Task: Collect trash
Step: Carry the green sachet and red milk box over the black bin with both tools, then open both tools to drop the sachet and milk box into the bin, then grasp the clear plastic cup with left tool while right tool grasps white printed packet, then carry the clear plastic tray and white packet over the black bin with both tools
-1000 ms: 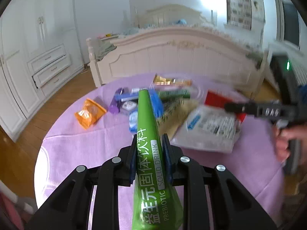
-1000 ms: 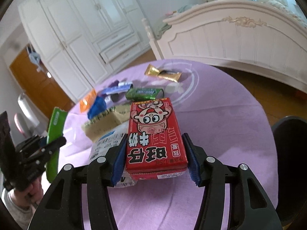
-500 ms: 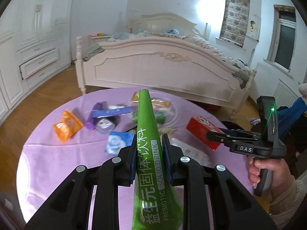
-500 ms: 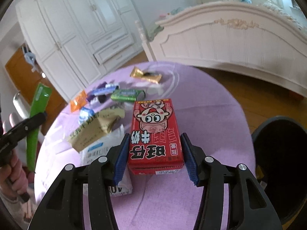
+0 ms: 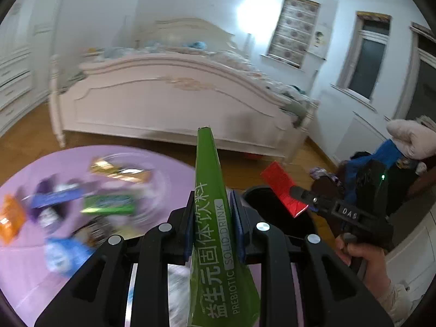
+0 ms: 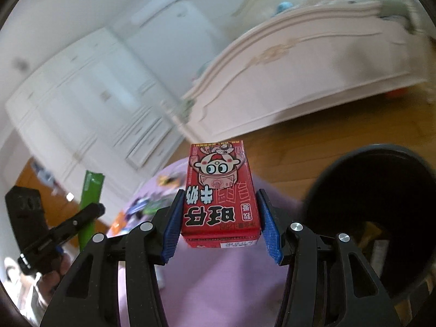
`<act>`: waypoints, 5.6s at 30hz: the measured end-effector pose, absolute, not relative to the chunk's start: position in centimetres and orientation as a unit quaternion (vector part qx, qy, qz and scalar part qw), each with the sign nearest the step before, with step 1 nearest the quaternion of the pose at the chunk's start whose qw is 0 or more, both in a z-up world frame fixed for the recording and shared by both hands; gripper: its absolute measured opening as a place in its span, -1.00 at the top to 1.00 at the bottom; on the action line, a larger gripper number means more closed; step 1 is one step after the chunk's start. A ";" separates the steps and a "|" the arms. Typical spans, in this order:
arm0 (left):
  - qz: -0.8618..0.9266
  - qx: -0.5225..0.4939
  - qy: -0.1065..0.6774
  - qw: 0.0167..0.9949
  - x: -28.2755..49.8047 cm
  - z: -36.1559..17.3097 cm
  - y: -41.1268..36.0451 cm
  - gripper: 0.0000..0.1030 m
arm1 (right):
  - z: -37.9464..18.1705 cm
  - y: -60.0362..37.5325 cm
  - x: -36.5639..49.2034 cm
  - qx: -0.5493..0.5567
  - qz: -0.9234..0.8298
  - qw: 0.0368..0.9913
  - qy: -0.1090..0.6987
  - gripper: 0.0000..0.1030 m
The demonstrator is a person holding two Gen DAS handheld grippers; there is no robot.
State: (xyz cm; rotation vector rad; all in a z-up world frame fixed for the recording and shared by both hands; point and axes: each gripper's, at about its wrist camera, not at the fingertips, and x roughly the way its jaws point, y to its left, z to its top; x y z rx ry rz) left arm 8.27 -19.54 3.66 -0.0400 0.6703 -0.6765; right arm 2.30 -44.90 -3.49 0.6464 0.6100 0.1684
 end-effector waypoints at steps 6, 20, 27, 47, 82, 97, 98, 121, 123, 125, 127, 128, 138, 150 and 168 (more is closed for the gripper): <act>-0.383 0.000 0.331 0.862 9.0 2.0 -27.6 0.52 | -4.9 -49.3 0.4 0.330 0.027 0.897 0.294 -0.01; -0.434 0.024 0.394 0.810 10.8 -2.9 -38.6 0.52 | -11.1 -54.3 -0.6 0.374 -0.035 0.871 0.316 -0.01; -0.440 0.039 0.407 0.799 11.0 -4.2 -40.4 0.52 | -12.7 -55.2 -0.8 0.385 -0.040 0.864 0.322 -0.01; -0.442 0.051 0.393 0.804 10.6 -4.1 -42.3 -0.60 | -14.6 -56.8 -1.0 0.404 -0.072 0.845 0.342 -0.43; -0.158 0.106 0.326 0.926 4.8 1.7 -7.4 -0.89 | -3.2 -30.5 5.7 0.153 0.187 0.888 0.391 -0.65; -0.162 0.205 0.374 0.890 4.6 -3.3 -0.3 -0.89 | -5.3 -20.1 6.3 -0.012 0.248 0.850 0.465 -0.84; -0.168 0.206 0.376 0.887 4.8 -3.7 -0.2 -0.89 | -5.5 -19.9 6.3 -0.018 0.245 0.849 0.467 -0.84; -0.203 0.056 0.383 0.899 5.1 -0.9 -0.8 0.52 | -4.2 -25.6 6.0 0.107 0.246 0.866 0.421 -0.20; -0.214 0.054 0.375 0.901 5.0 0.0 -2.0 0.60 | -3.8 -27.0 6.0 0.137 0.240 0.870 0.409 -0.21; -0.228 0.047 0.369 0.900 5.2 0.7 -3.4 0.60 | -3.4 -28.7 5.9 0.163 0.231 0.874 0.396 -0.21; -0.238 0.052 0.361 0.900 5.2 1.2 -4.8 0.61 | -3.1 -30.6 5.7 0.188 0.218 0.878 0.382 -0.21; -0.241 0.063 0.356 0.901 5.3 1.4 -5.8 0.61 | -3.0 -31.6 5.6 0.197 0.210 0.881 0.377 -0.21; -0.123 0.089 0.369 0.917 4.4 0.1 -2.2 -0.88 | -3.9 -35.9 3.7 0.214 0.184 0.884 0.372 -0.21; -0.117 0.107 0.453 0.877 5.7 -5.4 -3.8 -0.13 | -4.9 -33.6 4.3 0.210 0.206 0.875 0.385 -0.21; -0.195 0.026 0.392 0.899 5.4 0.9 -6.7 0.21 | -5.0 -36.7 3.9 0.250 0.189 0.879 0.360 -0.21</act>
